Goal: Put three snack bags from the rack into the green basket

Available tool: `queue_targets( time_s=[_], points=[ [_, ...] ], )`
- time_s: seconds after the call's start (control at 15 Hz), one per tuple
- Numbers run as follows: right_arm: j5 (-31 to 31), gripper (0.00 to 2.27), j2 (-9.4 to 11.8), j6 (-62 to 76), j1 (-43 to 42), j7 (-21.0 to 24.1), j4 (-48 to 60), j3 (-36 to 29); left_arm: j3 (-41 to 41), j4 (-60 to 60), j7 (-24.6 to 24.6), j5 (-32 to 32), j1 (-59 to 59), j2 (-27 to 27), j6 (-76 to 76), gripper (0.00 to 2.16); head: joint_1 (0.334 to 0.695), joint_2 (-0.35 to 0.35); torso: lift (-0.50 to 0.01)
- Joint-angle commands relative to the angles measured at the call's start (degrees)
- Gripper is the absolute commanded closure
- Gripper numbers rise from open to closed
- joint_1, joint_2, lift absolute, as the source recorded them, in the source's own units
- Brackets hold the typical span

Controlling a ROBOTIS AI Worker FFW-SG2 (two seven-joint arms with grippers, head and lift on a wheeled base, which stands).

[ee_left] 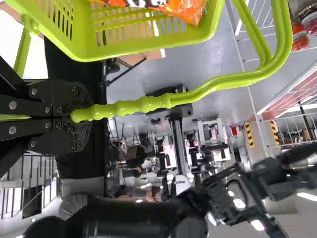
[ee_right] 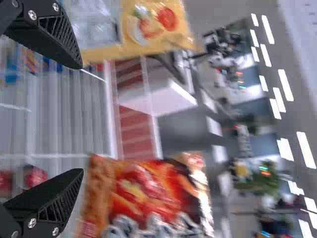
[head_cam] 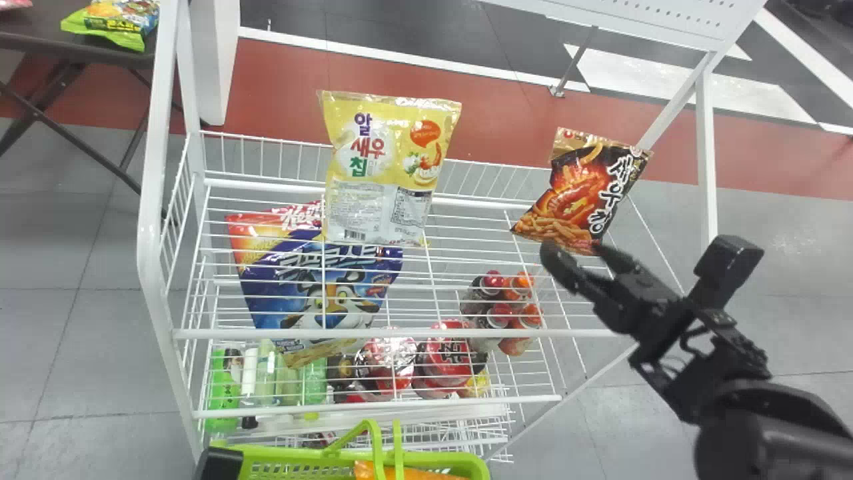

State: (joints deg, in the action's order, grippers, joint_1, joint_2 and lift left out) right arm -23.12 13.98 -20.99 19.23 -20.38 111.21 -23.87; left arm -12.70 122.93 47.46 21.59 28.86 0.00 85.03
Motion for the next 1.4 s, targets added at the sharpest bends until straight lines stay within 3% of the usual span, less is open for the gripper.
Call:
queue_targets(
  time_s=[0.0, 0.13, 0.27, 0.53, 0.6, 0.67, 0.73, 0.8, 1.0, 1.33],
  points=[
    [4.75, 0.07, 2.81, 11.36, -5.43, 4.91, -8.99, 5.15, -0.04, 0.12, -0.09, -0.14, 0.14, -0.15, 0.01, 1.46, 0.695, -0.350, 0.000],
    [8.97, 0.08, 4.04, 14.17, -10.62, 10.28, -15.59, 7.79, -0.48, 0.03, -0.09, -0.32, -0.04, -0.15, 0.19, 1.46, 0.695, -0.350, 0.000],
    [9.76, 0.08, 4.75, 13.47, -12.99, 12.56, -19.54, 7.35, -1.19, -0.41, -0.09, -0.41, -1.18, -0.15, 1.59, 1.46, 0.695, -0.350, 0.000],
    [10.46, 0.10, 5.62, 12.42, -18.61, 13.09, -29.21, 7.79, -0.92, -0.23, 0.09, -0.23, -1.35, -0.15, 2.12, 1.46, 0.695, -0.350, 0.000],
    [10.02, 0.38, 5.89, 11.54, -19.32, 10.98, -30.09, 7.79, -1.01, -0.32, 0.09, -0.23, -1.35, -0.15, 2.12, 1.46, 0.695, -0.350, 0.000],
    [9.50, 1.14, 5.80, 10.83, -19.23, 10.19, -29.82, 7.79, -1.10, -0.58, 0.17, -0.23, -1.71, -0.15, 2.12, 1.46, 0.695, -0.350, 0.000],
    [8.35, 1.71, 5.80, 9.60, -18.88, 9.84, -29.21, 7.44, -1.19, -0.85, 0.09, -0.23, -1.88, -0.15, 2.12, 1.46, 0.695, -0.350, 0.000],
    [7.65, 2.01, 5.89, 8.55, -18.53, 9.31, -28.42, 7.17, -1.27, -0.85, 0.09, -0.23, -1.97, -0.15, 2.12, 1.46, 0.695, -0.350, 0.000],
    [7.47, 2.24, 6.24, 9.78, -17.91, 8.87, -27.45, 6.82, -1.36, -0.85, -0.09, -0.23, -1.97, -0.15, 2.12, 1.46, 0.695, -0.350, 0.000],
    [3.96, 2.24, 5.80, 10.83, -9.56, 7.02, -17.26, 4.54, -1.36, -0.41, -0.09, -0.23, -1.44, -0.15, 2.12, 1.46, 0.695, -0.350, 0.000]
  ],
)
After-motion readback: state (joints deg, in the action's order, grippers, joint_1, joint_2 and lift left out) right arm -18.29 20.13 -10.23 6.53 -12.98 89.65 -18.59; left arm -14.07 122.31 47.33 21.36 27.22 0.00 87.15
